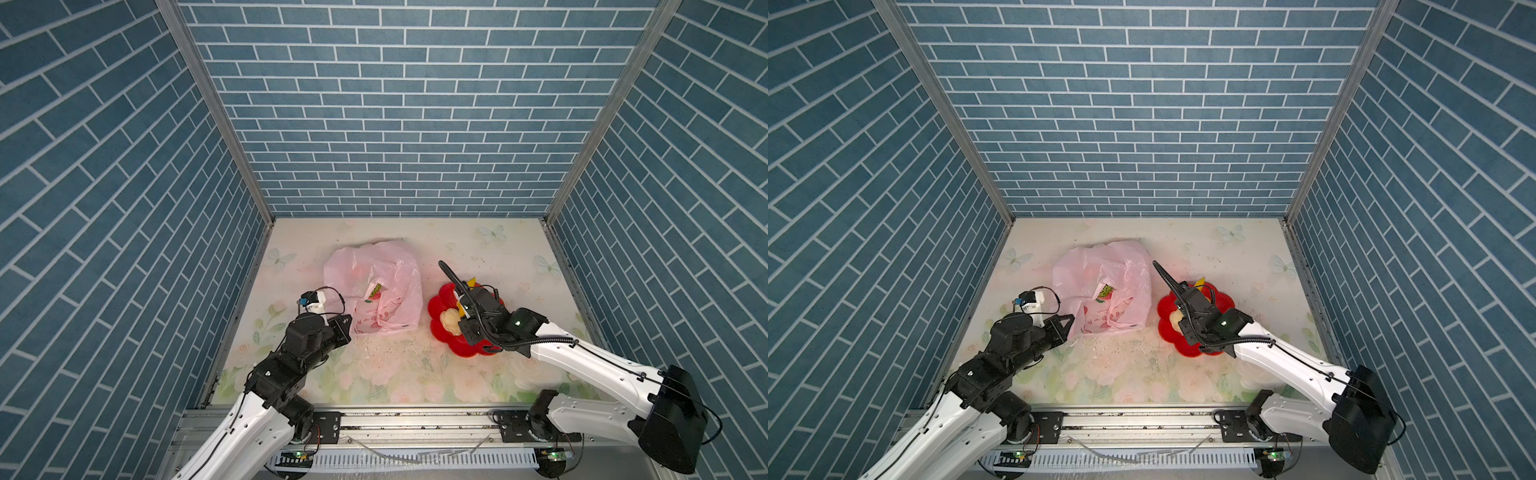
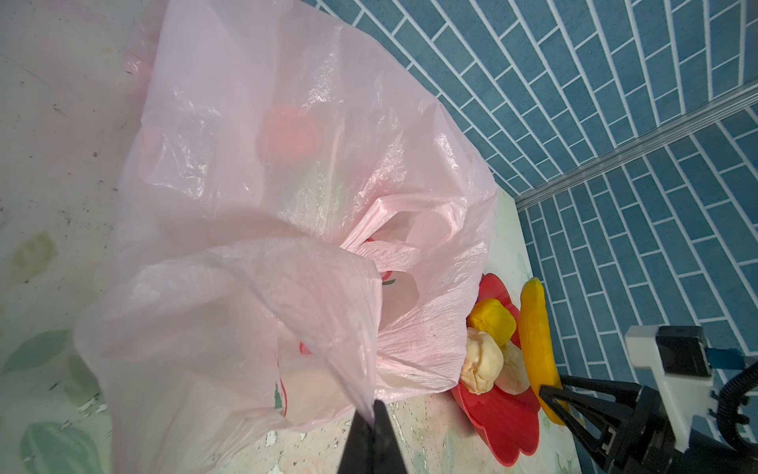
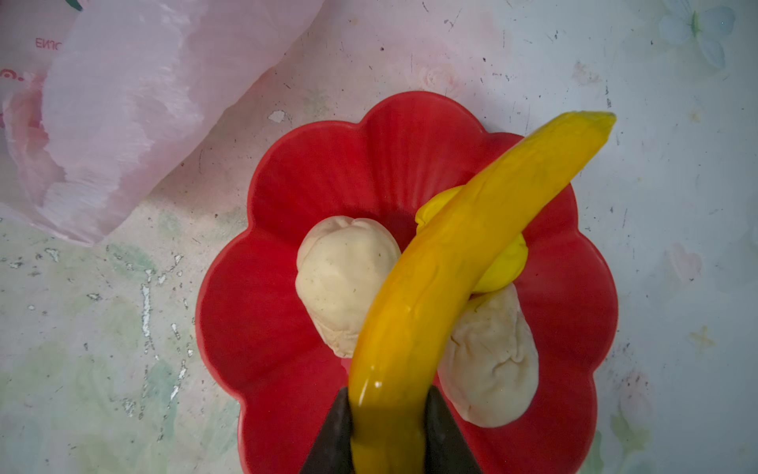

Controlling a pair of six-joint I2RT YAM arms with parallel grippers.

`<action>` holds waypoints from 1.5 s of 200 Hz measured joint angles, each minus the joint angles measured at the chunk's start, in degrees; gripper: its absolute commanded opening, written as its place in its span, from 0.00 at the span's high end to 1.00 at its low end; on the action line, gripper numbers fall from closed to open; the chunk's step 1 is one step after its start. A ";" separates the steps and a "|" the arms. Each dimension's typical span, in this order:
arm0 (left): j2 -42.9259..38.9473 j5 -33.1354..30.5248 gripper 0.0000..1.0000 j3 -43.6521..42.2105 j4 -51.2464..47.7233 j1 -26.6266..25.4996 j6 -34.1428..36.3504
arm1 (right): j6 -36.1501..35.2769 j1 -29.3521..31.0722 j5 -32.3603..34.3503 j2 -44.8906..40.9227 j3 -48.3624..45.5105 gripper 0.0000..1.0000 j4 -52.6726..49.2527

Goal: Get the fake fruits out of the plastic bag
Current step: 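Lower the banana onto the red plate and open the right gripper, then raise the right gripper and move it back into the pink bag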

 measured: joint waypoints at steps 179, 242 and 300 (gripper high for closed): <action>-1.64 -0.04 0.99 0.07 -0.13 0.00 0.00 | -0.20 -1.36 2.49 8.33 -1.18 0.72 3.08; -1.62 -0.04 0.99 0.20 -0.13 0.00 0.00 | -0.26 -1.36 1.53 8.55 -1.18 0.64 2.10; -1.60 -0.04 1.00 0.59 -0.26 0.00 0.07 | -0.61 -1.36 1.36 8.35 -1.18 0.59 1.22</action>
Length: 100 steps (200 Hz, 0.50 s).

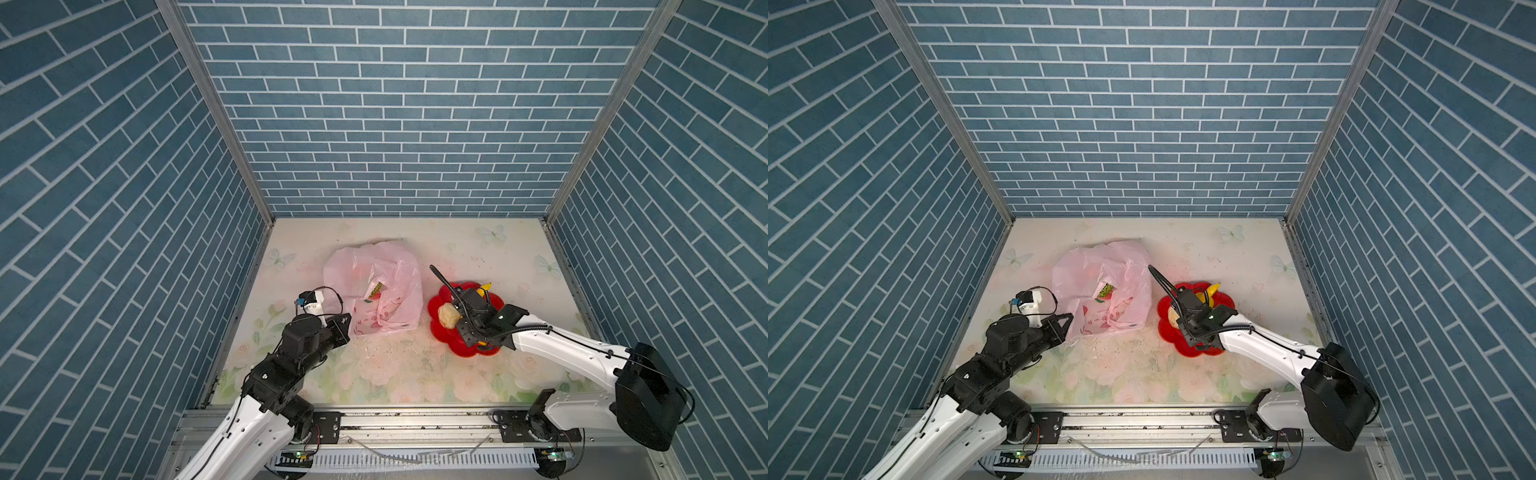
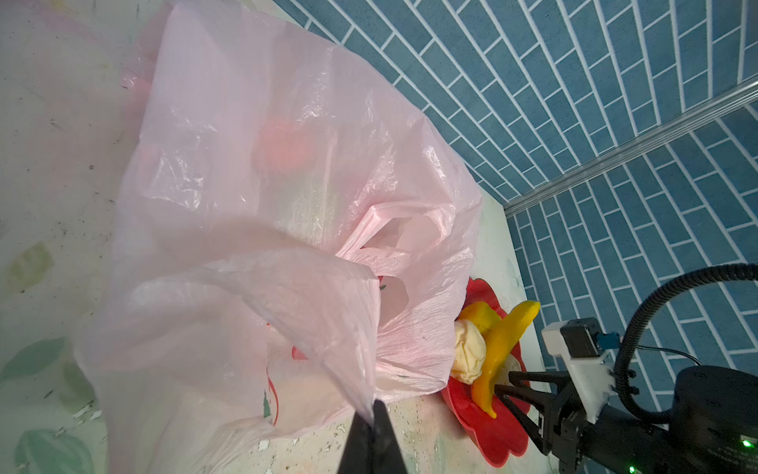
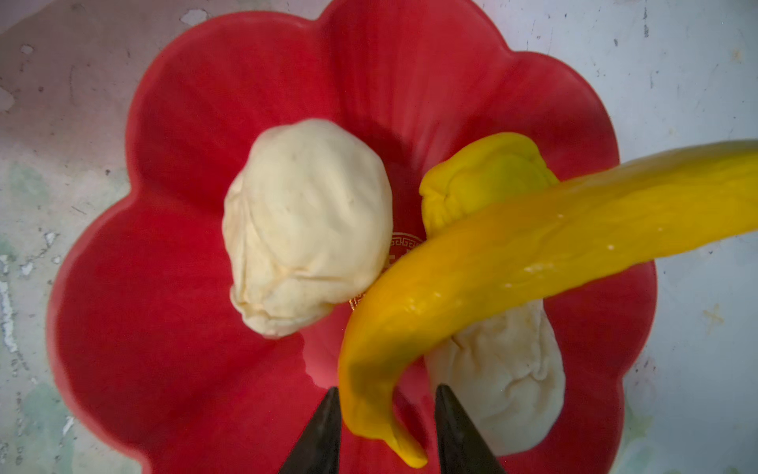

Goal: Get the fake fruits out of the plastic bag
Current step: 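Raise the right gripper and move it back into the pink bag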

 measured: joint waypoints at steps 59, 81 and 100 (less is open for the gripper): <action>0.00 0.00 1.00 1.62 -1.40 0.00 0.79 | 0.02 0.02 -0.90 -2.25 5.86 0.59 -4.04; -0.26 -0.04 1.00 2.49 -2.10 0.00 1.20 | 0.28 0.70 -1.90 -2.45 11.45 0.60 -3.72; -0.90 -0.28 1.00 2.71 -2.38 0.00 1.40 | 1.07 2.95 -2.21 -0.66 16.02 0.61 -1.42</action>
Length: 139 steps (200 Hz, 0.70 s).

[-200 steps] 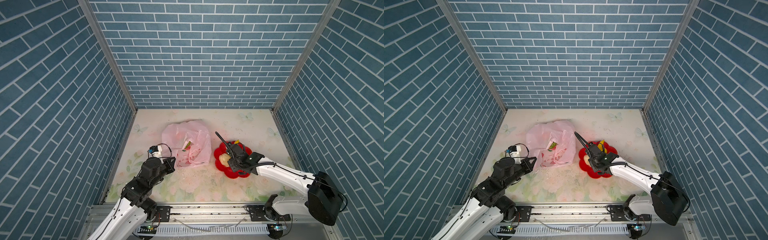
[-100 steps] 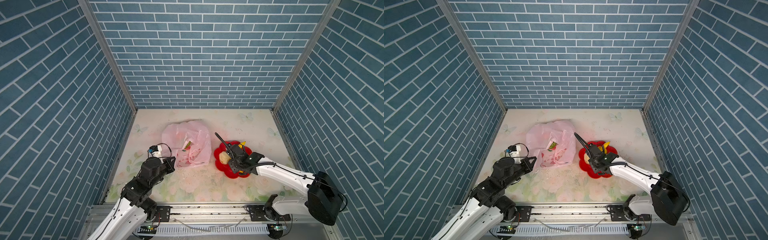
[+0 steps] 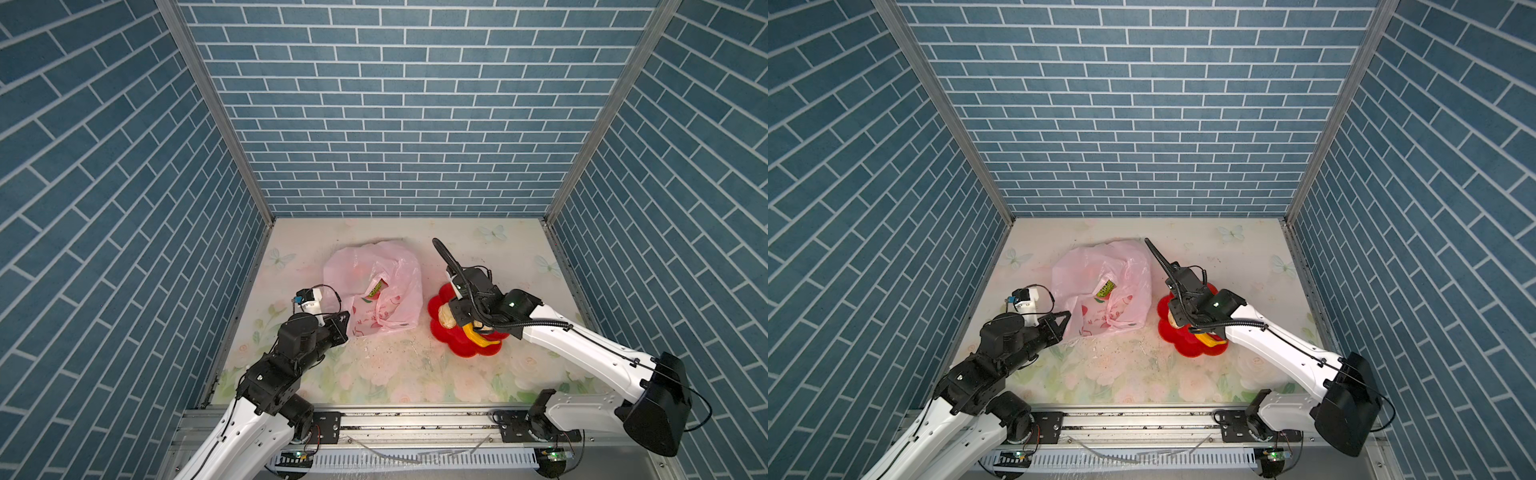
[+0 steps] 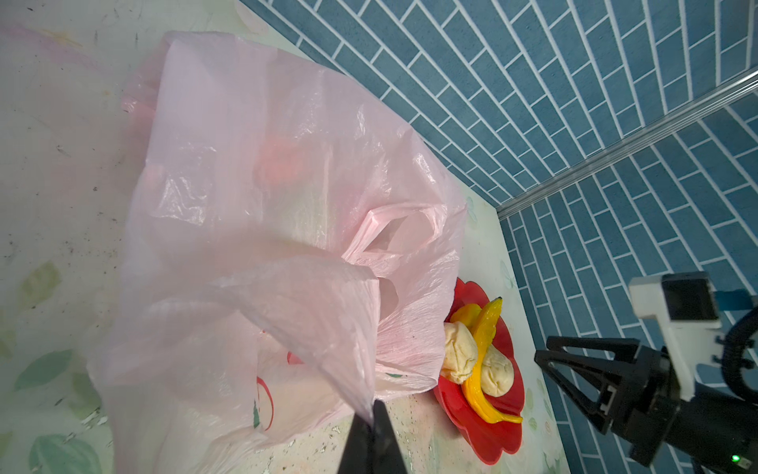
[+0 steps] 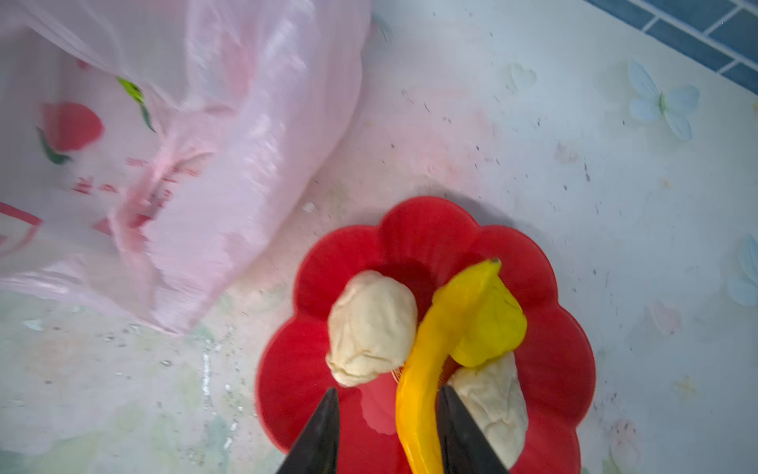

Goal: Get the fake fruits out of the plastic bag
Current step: 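Raise the right gripper and move it back into the pink bag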

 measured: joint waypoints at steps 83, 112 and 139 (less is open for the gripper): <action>-0.90 -0.33 1.00 0.96 -0.13 0.00 0.00 | 4.61 7.93 -3.65 22.91 13.05 0.62 17.09; -1.20 -0.31 1.00 2.51 -0.20 0.00 0.09 | 5.79 8.94 -5.22 26.91 14.01 0.58 21.33; -1.01 -0.17 1.00 3.76 -0.22 0.00 0.44 | 6.43 9.20 -6.43 30.23 14.64 0.53 24.63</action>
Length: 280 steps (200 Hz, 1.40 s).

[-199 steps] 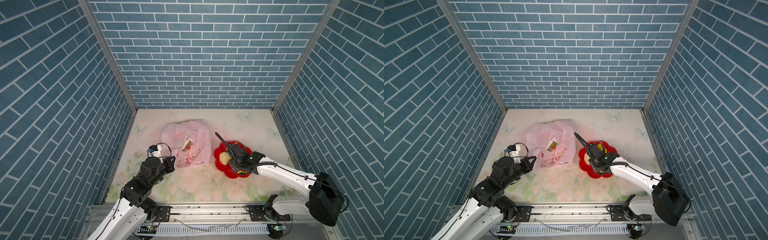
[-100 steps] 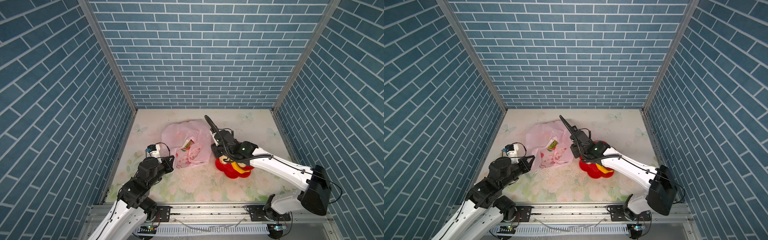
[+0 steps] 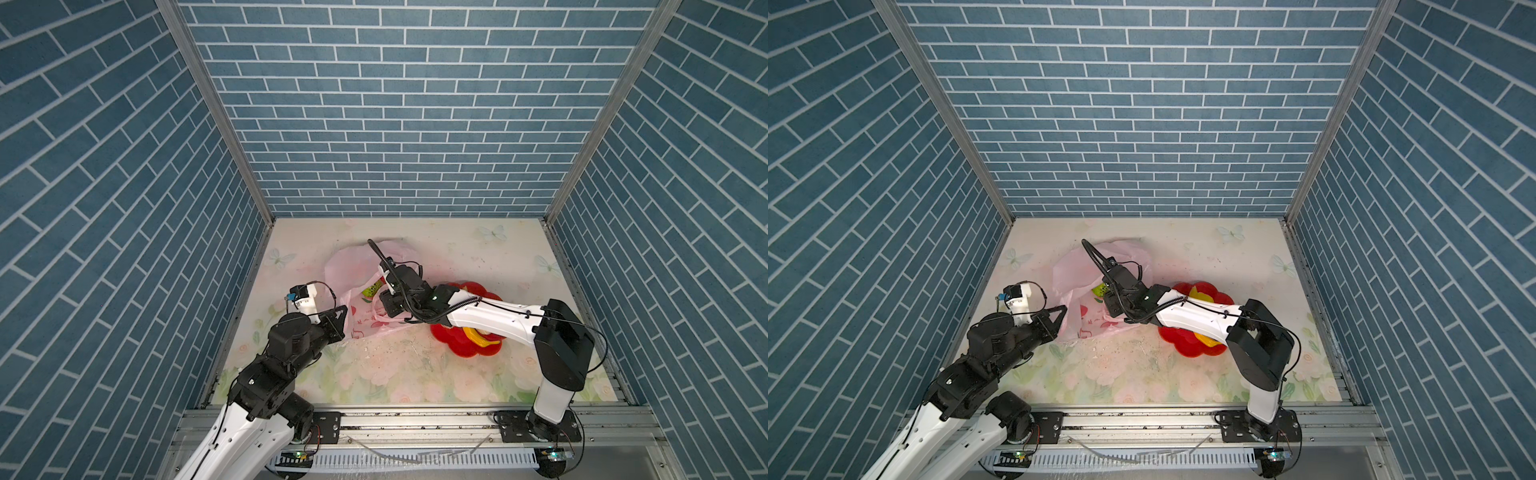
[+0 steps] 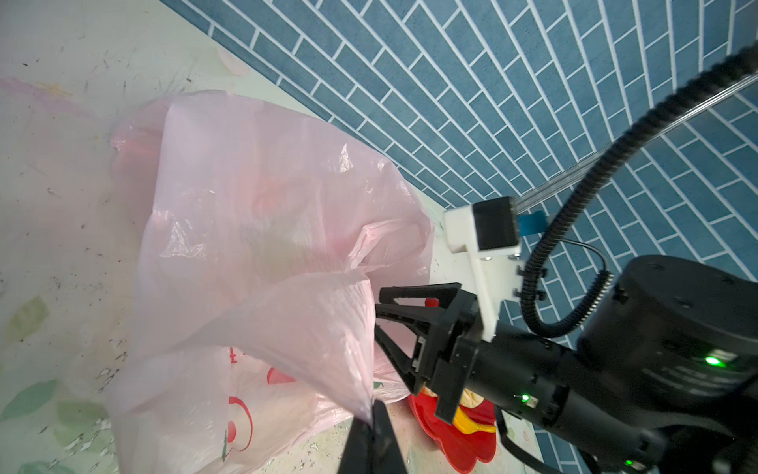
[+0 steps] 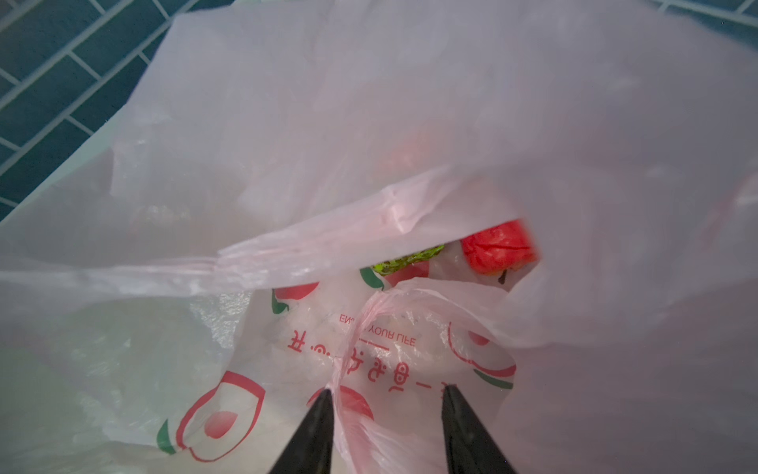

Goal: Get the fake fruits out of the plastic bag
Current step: 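Raise the right gripper and move it back into the pink bag, then push the right gripper deep into the bag toward the green fruit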

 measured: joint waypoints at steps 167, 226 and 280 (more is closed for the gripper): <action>0.79 0.50 1.00 0.83 -0.48 0.00 0.66 | -0.52 -1.92 -3.56 17.11 16.61 0.41 4.94; 0.26 0.46 1.00 -0.02 -0.63 0.00 0.55 | -0.42 -2.78 -7.48 17.42 17.20 0.43 5.16; 0.55 0.04 1.00 -1.95 0.87 0.00 0.46 | 1.62 -2.43 -12.35 17.38 17.38 0.58 5.64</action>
